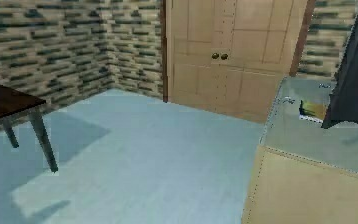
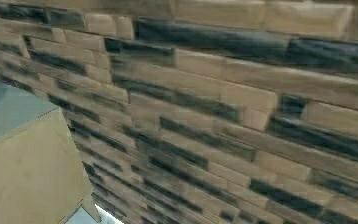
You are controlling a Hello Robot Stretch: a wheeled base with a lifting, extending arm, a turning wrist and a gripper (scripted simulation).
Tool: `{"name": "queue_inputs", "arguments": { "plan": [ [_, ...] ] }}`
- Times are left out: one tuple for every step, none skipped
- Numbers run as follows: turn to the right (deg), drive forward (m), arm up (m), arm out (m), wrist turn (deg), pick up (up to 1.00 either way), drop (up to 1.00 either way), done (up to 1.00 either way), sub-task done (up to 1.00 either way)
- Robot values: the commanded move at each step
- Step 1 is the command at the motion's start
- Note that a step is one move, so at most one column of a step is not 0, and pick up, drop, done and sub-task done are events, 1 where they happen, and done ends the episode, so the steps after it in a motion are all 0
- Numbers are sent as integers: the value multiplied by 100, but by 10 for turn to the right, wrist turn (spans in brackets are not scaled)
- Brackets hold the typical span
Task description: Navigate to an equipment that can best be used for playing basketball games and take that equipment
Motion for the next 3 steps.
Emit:
{"name": "queue_inputs", "arguments": {
  "plan": [
    [-450,0,0,0,0,0,0,0,0],
    [-120,0,0,0,0,0,0,0,0],
    [0,15,0,0,0,0,0,0,0]
  ]
}}
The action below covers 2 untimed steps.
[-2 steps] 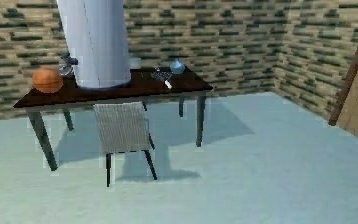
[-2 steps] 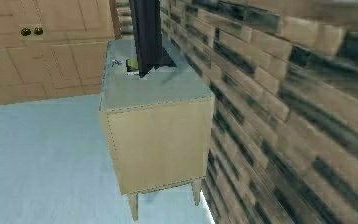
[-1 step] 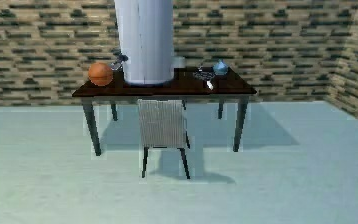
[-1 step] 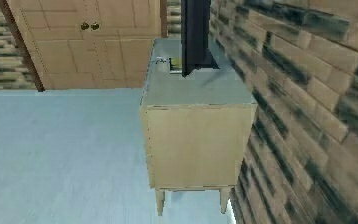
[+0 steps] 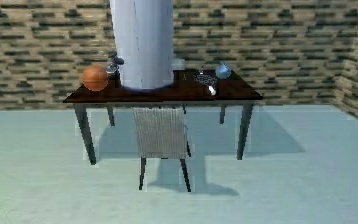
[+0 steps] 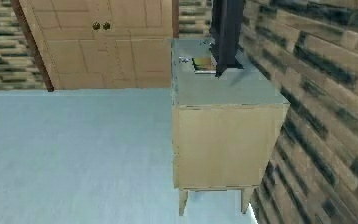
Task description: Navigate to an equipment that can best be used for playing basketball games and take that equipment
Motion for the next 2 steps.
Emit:
{"name": "queue_inputs", "arguments": {
  "plan": [
    [-210,0,0,0,0,0,0,0,0],
    [0,70,0,0,0,0,0,0,0]
  ]
}}
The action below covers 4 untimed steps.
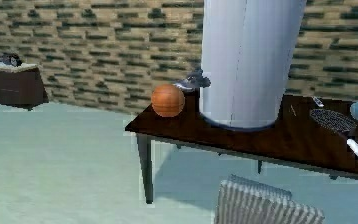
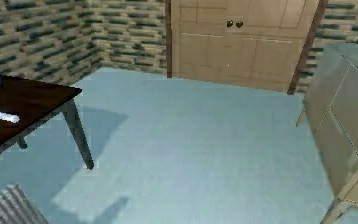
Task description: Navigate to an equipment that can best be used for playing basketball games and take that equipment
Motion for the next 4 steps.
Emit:
{"name": "queue_inputs", "arguments": {
  "plan": [
    [-450,0,0,0,0,0,0,0,0],
    [-420,0,0,0,0,0,0,0,0],
    [450,0,0,0,0,0,0,0,0],
    [270,0,0,0,0,0,0,0,0]
  ]
}}
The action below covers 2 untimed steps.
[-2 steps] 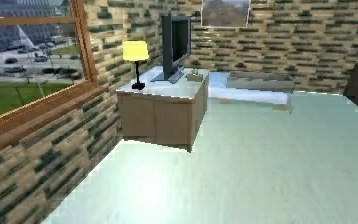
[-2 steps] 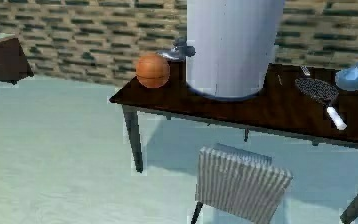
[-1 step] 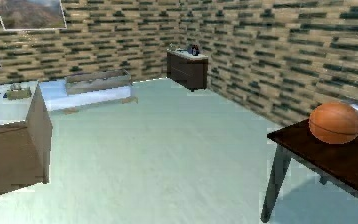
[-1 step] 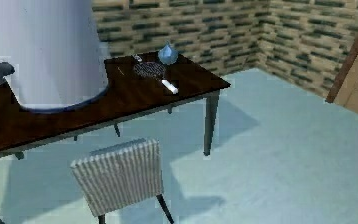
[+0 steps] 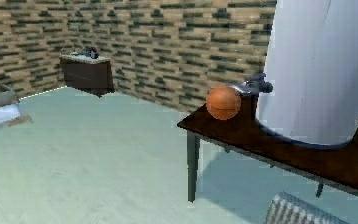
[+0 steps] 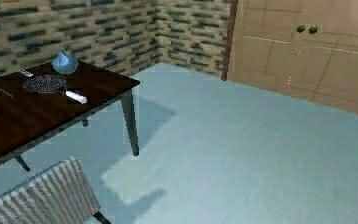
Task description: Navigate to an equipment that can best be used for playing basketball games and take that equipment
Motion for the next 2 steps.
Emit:
{"name": "queue_inputs", "arguments": {
  "plan": [
    [0,90,0,0,0,0,0,0,0],
    [-450,0,0,0,0,0,0,0,0]
  ]
}}
